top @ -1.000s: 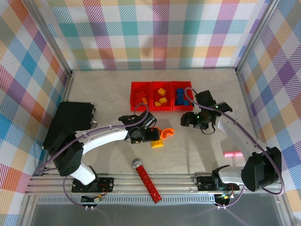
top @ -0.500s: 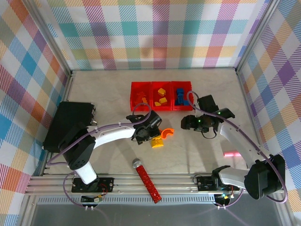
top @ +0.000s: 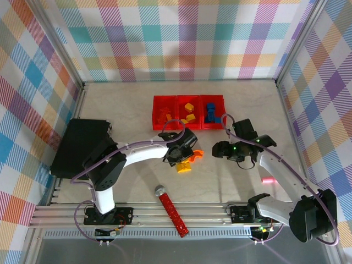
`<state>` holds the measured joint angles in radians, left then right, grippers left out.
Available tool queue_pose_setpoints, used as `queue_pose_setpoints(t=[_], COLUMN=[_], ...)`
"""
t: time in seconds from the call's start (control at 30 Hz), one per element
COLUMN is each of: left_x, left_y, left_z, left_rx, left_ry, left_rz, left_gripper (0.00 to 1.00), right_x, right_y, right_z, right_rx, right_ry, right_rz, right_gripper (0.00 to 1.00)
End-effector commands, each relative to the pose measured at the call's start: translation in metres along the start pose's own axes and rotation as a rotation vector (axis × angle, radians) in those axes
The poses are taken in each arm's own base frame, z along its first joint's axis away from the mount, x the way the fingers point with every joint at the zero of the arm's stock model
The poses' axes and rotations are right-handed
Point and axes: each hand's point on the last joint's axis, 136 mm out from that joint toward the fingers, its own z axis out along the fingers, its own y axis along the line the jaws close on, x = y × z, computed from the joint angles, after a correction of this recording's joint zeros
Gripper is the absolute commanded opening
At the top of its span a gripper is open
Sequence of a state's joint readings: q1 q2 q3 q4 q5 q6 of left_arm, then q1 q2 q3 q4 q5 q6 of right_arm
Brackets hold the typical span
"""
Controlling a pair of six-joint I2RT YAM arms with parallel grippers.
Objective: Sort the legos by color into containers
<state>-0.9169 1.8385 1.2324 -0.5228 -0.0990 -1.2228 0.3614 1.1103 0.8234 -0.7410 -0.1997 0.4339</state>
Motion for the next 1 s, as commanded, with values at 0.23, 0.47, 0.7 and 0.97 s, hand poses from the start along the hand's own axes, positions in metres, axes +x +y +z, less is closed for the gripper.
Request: queue_pose_setpoints(t=[0.23, 0.47, 0.7, 0.97], left_x=[-0.002, -0.008, -0.007, -0.004], left_y=[0.005, 0.006, 0.008, 0.010], left_z=[0.012, 0.011, 0.012, 0.014], left_rx=[-0.055, -0.071, -0.051, -0.053], left_ry=[-0.007, -0.023, -0.017, -0.008], left_rz=[0.014, 0.046, 0.057, 0.076], left_gripper=[0.60, 0.53, 0.40, 0.32], right_x=[0.006, 0.007, 0.010, 0.011], right_y=[0.001, -0.001, -0.004, -0.004], right_z=[-0.003, -0.002, 0.000, 0.000], right_rx=[-0.014, -0.008, 0.001, 0.003], right_ry=[0.008, 0.008, 0.015, 0.017], right_rz=[-0.017, -0.018, -0.013, -0.011], right_gripper=[0.67, 0.67, 0.67, 0.67])
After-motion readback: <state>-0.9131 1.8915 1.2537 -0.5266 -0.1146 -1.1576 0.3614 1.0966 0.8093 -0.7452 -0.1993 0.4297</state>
